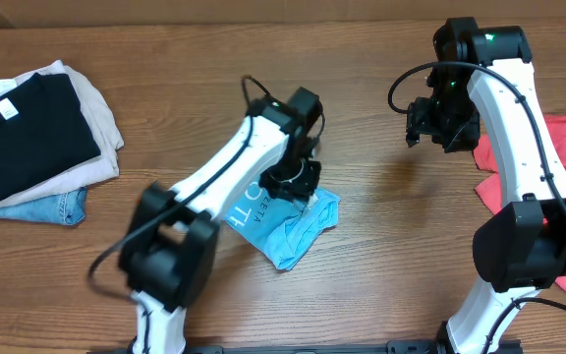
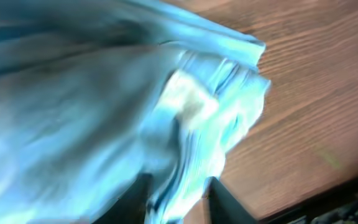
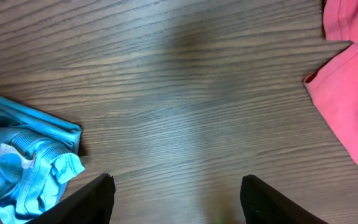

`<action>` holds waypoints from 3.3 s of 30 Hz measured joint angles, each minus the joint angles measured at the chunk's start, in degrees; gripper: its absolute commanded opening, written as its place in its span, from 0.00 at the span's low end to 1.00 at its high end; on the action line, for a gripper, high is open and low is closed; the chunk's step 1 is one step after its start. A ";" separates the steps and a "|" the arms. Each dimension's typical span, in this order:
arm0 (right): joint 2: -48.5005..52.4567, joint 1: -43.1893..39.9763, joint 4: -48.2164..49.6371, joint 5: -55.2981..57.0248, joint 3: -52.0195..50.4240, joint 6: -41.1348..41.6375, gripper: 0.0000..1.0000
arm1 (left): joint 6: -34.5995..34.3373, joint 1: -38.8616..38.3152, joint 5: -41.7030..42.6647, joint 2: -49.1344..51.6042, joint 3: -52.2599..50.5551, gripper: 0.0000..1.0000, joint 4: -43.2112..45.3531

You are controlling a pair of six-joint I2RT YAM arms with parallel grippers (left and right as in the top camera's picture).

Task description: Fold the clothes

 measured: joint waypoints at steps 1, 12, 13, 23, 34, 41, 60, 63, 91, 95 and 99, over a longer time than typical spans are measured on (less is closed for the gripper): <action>0.00 0.00 0.02 0.02 0.00 -0.02 0.69 | -1.57 0.26 -2.21 -2.27 0.02 0.53 -1.11; 0.00 0.00 -0.02 0.02 0.00 -0.04 0.69 | -4.68 12.57 -10.75 -6.38 0.02 0.58 -0.11; 0.00 0.00 -0.04 0.02 0.00 0.00 0.69 | -3.37 14.36 -10.75 -6.36 0.02 0.57 0.59; 0.00 0.00 -0.02 0.00 0.00 -0.04 0.69 | 18.60 24.44 3.45 -2.80 0.02 0.68 5.05; 0.00 0.00 -0.11 0.02 0.00 -0.04 0.69 | 32.22 24.39 15.61 7.72 -0.02 0.75 7.96; 0.00 0.00 -0.11 0.02 0.00 -0.04 0.69 | 33.48 23.61 17.22 12.98 -0.02 0.75 11.23; 0.00 0.00 -0.50 0.02 0.00 -0.02 0.69 | 33.68 20.70 17.14 15.23 0.22 0.04 10.19; 0.00 0.00 -0.52 0.02 0.00 -0.02 0.69 | 31.01 21.16 12.92 14.29 0.28 0.04 8.85; 0.00 0.00 -0.35 0.00 0.00 -0.04 0.69 | 30.62 47.28 -17.57 -3.34 19.04 0.04 1.27; 0.00 0.00 -0.35 0.02 0.00 -0.07 0.69 | 31.30 48.17 -18.43 -3.34 19.89 0.04 1.05; 0.00 0.00 -0.35 0.04 0.00 -0.04 0.69 | 31.32 49.37 -19.04 -3.34 19.89 0.04 1.42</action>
